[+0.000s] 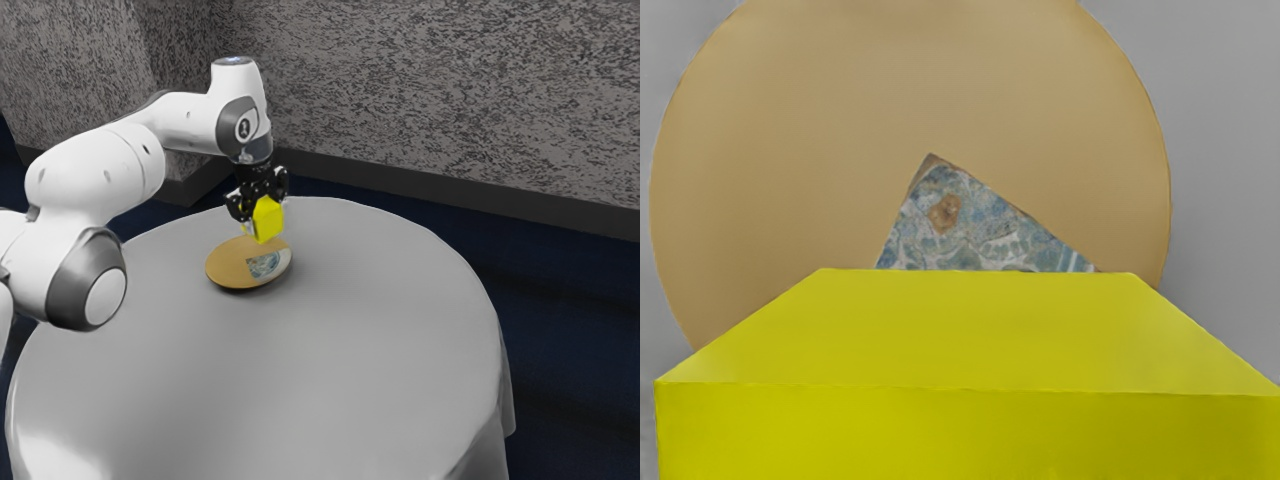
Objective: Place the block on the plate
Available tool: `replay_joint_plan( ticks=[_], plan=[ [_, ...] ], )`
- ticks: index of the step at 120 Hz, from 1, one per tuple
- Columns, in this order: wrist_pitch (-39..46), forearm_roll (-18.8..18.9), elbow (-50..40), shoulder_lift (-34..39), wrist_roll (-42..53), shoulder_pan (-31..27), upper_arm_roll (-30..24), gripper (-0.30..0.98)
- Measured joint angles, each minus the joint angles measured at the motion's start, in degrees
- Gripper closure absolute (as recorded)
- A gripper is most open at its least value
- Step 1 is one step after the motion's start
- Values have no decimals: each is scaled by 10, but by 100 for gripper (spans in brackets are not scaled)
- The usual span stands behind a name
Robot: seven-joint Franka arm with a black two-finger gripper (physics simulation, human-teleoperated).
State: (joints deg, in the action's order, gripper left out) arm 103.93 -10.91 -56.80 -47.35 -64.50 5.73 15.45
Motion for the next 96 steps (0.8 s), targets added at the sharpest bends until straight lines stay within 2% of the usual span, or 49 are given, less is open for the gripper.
replay_joint_plan(
  ticks=[45,96],
  plan=[
    [47,-19,-22,-34,0,-54,-1,27],
    [63,-30,-22,-57,1,-58,-9,27]
  ],
)
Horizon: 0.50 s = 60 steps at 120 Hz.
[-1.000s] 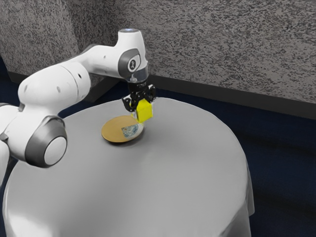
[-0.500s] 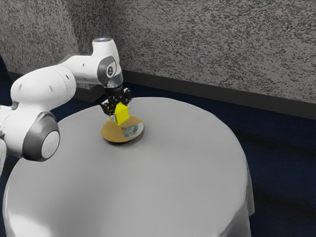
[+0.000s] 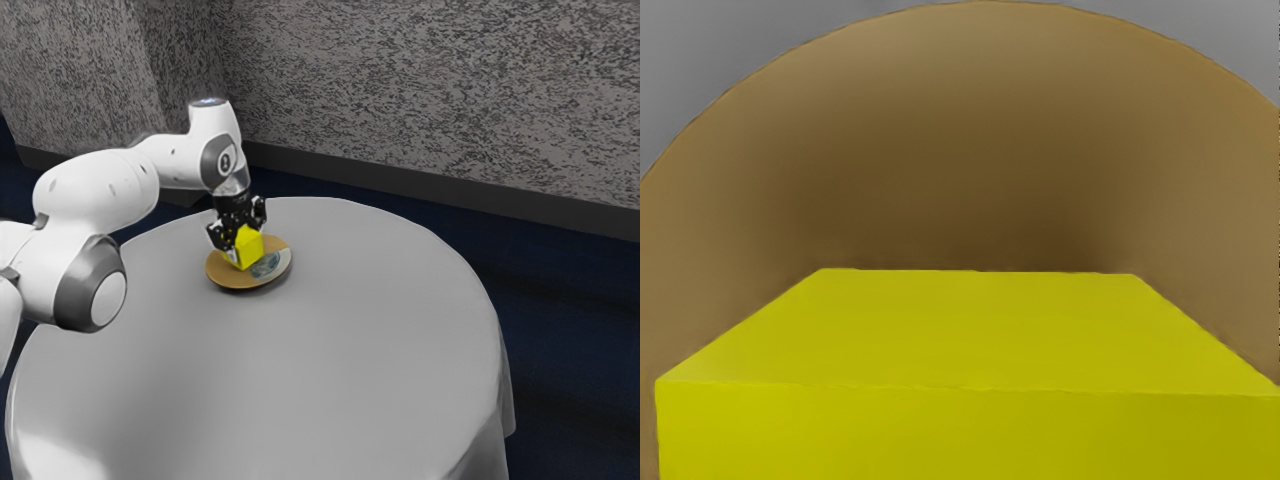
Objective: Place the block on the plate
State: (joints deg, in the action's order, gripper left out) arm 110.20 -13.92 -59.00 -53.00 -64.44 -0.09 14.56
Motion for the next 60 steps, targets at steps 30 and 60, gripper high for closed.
replay_joint_plan(
  ticks=[30,60],
  plan=[
    [7,-3,0,-3,0,0,-4,15],
    [4,2,-2,28,0,0,0,5]
  ],
)
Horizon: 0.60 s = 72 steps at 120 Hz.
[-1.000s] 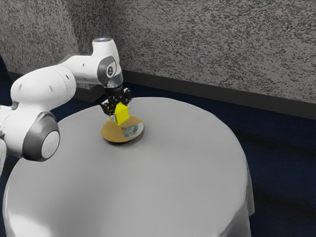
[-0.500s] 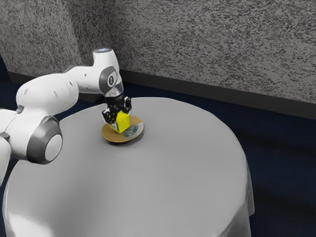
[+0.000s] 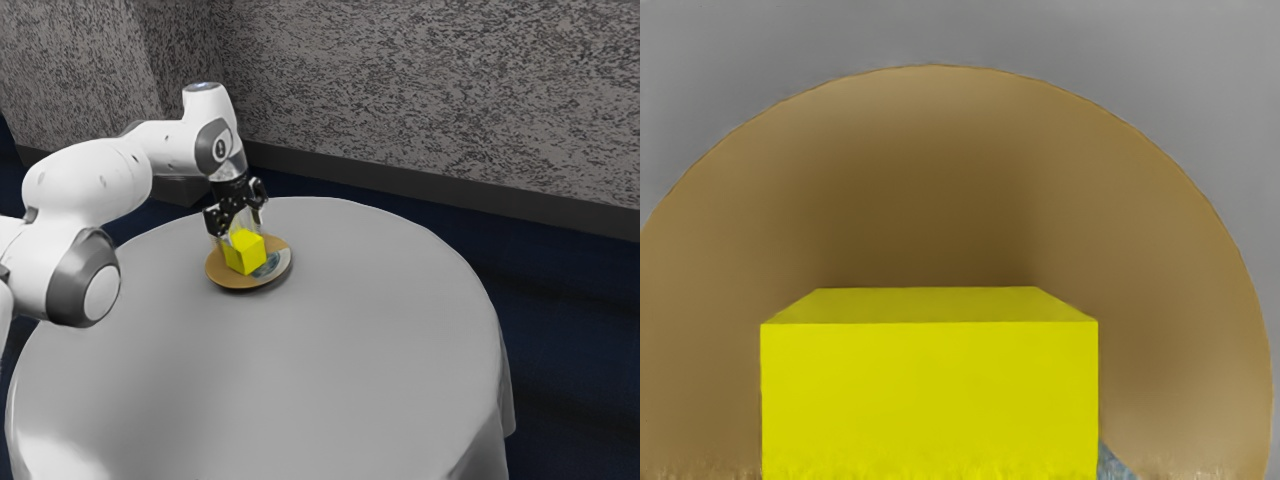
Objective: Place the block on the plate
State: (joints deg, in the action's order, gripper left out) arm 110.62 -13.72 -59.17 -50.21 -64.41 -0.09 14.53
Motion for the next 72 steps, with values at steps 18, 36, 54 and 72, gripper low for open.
replay_joint_plan(
  ticks=[18,36,54,72],
  plan=[
    [-23,2,-11,40,0,1,0,2],
    [-58,3,-26,77,29,2,-1,1],
    [-75,5,-73,132,136,10,-5,1],
    [-81,11,-158,222,258,36,-14,0]
  ],
)
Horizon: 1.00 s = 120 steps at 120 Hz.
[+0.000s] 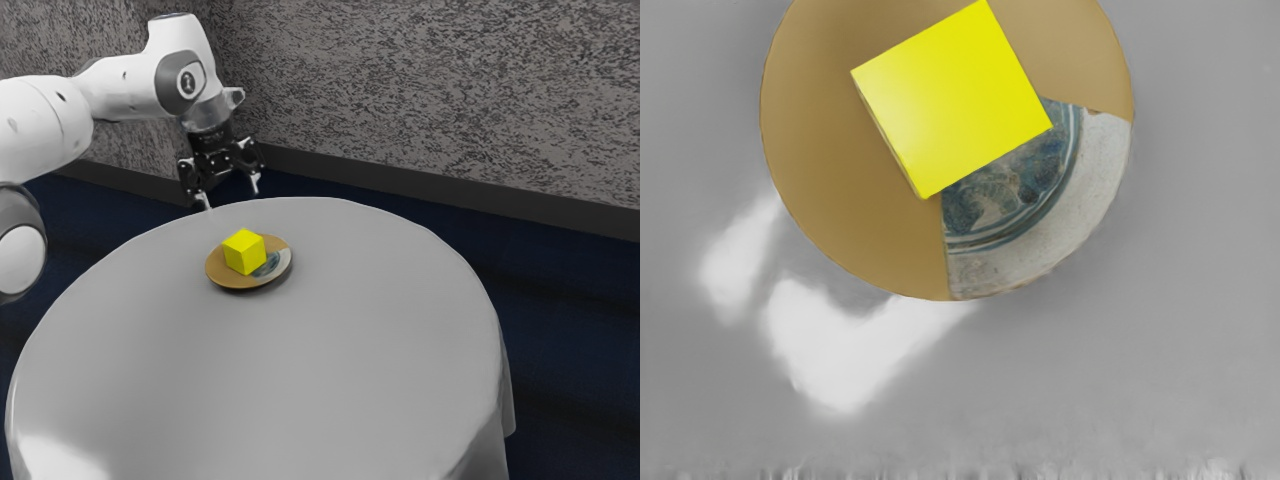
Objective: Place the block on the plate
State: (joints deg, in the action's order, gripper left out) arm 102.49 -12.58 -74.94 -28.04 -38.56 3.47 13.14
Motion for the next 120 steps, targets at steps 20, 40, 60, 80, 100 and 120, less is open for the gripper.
replay_joint_plan(
  ticks=[20,40,60,80,100,120],
  plan=[
    [-21,5,-41,69,109,29,-13,0],
    [-68,15,-23,92,192,44,-13,0],
    [-103,18,-3,98,253,50,-12,0],
    [-126,19,-10,114,300,59,-13,0],
    [-141,22,-22,110,336,64,-14,0],
    [-144,28,-23,108,364,67,-12,0]
  ],
)
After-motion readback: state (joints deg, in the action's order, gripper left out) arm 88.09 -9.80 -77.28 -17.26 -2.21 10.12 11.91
